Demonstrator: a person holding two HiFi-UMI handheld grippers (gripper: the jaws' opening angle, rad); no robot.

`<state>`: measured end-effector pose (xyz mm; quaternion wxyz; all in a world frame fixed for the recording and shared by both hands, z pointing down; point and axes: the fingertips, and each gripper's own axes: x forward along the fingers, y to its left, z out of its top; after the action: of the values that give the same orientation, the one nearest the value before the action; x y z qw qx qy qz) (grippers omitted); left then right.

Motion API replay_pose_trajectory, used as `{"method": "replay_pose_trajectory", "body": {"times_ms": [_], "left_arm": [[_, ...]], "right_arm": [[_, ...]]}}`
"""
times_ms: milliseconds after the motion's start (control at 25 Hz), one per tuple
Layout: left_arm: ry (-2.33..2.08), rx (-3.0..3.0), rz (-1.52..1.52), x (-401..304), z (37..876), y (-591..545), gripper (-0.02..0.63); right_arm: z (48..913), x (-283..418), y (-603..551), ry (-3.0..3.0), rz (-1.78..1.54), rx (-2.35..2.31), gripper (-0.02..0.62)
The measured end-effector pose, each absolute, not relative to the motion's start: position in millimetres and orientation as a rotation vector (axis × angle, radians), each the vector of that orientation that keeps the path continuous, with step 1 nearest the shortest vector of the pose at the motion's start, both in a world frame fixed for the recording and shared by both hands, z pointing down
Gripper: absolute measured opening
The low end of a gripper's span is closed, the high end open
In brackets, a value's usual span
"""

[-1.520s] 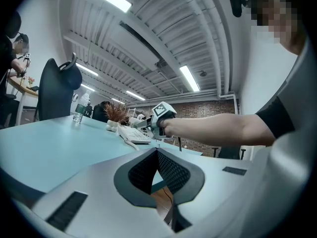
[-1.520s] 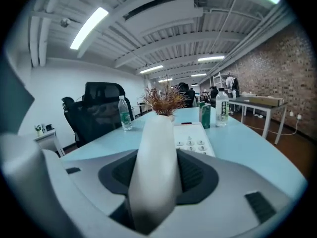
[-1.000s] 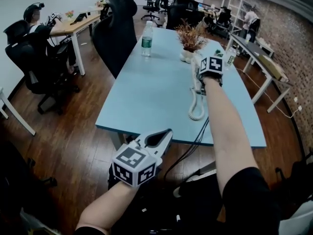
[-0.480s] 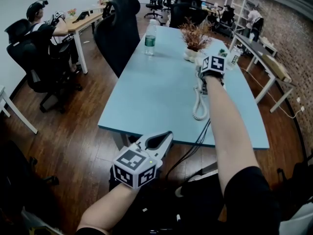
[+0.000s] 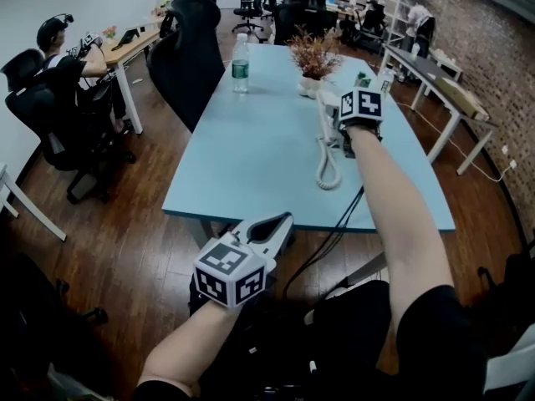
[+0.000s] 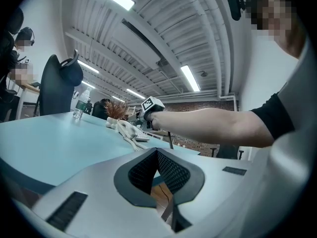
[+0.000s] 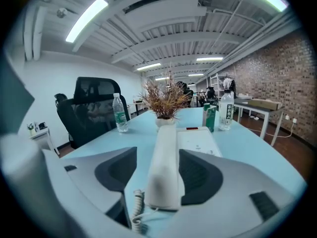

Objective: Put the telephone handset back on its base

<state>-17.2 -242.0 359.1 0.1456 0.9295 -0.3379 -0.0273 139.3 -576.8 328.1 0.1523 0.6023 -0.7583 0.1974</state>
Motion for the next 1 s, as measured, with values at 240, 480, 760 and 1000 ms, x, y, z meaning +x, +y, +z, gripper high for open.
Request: {"method": "replay_pose_trajectory", "body": {"times_ms": [240, 480, 760, 1000], "left_arm": [[-0.964, 2.712, -0.068, -8, 354, -239, -0.003], [-0.939, 2.729, -0.036, 5, 357, -230, -0.003], [-0.902, 2.753, 0.000, 20, 364, -220, -0.003], [-0.862, 2.759, 0.046, 38, 374, -211, -0.003]], "right_arm": [[310, 150, -520, -2.364, 0.577, 1.664, 0.224], [288, 160, -411, -2.716, 0.593, 1.506, 0.044], [291, 157, -263, -2.961, 0.695, 1.363, 0.003], [358, 116, -186, -3.027, 0.779, 1.149, 0.003]]}}
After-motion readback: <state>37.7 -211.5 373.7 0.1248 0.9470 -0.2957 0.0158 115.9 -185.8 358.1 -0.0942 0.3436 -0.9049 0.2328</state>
